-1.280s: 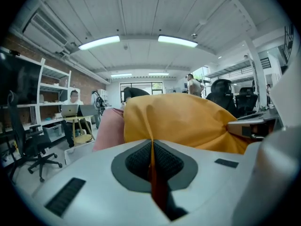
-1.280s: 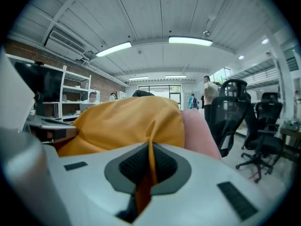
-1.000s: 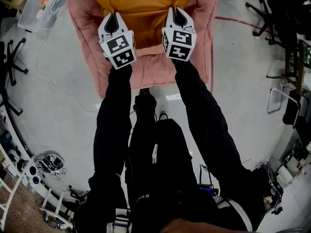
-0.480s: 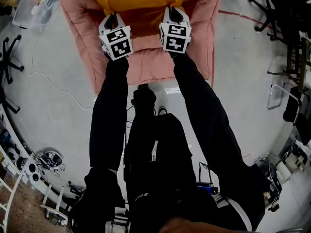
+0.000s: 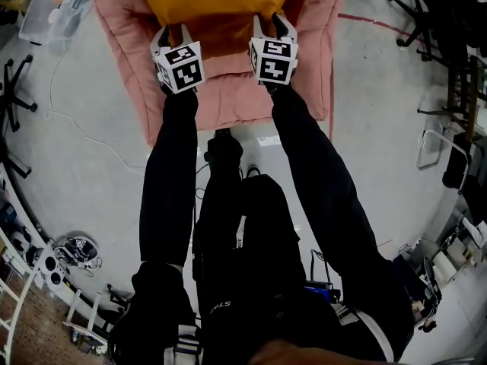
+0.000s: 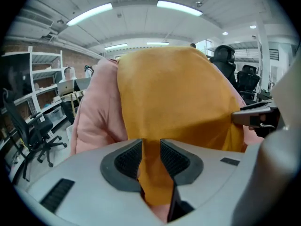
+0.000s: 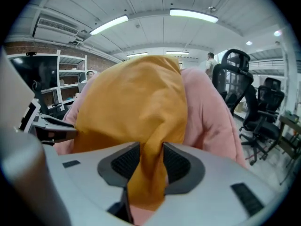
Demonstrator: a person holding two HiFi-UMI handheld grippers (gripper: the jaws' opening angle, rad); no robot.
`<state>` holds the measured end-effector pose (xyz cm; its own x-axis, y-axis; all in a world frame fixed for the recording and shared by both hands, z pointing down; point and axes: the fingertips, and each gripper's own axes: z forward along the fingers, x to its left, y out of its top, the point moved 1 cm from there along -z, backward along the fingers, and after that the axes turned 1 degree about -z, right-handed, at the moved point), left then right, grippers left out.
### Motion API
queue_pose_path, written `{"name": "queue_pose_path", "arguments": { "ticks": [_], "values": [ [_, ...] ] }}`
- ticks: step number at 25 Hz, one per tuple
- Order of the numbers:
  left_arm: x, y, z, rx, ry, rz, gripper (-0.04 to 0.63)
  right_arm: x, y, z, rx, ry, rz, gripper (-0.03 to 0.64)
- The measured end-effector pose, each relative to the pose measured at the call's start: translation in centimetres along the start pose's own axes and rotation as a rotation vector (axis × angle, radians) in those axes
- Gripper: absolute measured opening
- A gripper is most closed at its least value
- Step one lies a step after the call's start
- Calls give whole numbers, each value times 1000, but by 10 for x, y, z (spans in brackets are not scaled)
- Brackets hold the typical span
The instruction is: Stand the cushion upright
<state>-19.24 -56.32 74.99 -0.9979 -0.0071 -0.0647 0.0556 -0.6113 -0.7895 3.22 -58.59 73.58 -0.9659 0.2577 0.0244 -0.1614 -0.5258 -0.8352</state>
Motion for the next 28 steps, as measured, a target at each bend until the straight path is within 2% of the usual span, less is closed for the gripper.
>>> {"name": "queue_pose_path", "arguments": {
  "ticks": [6, 8, 12, 15, 19, 23, 28],
  "values": [
    [-10, 15, -82, -57, 21, -26, 95, 2, 28, -78, -50, 11, 26, 140],
    [-18, 21, -119, -70, 25, -41, 61, 9, 44, -113, -79, 25, 23, 67],
    [-46, 34, -200, -93, 17, -52, 23, 24, 68, -190, -112, 69, 21, 20],
    [-67, 38, -258, -116, -9, -67, 3, 36, 73, -249, -121, 113, 30, 14],
    [-93, 43, -333, -157, -57, -126, 2, 43, 76, -326, -141, 146, 19, 14],
    [-118, 54, -414, -181, -94, -136, 0, 41, 86, -407, -174, 175, 26, 14],
    [-147, 76, -528, -249, -148, -202, 0, 33, 107, -512, -208, 217, 41, 14]
  ]
}}
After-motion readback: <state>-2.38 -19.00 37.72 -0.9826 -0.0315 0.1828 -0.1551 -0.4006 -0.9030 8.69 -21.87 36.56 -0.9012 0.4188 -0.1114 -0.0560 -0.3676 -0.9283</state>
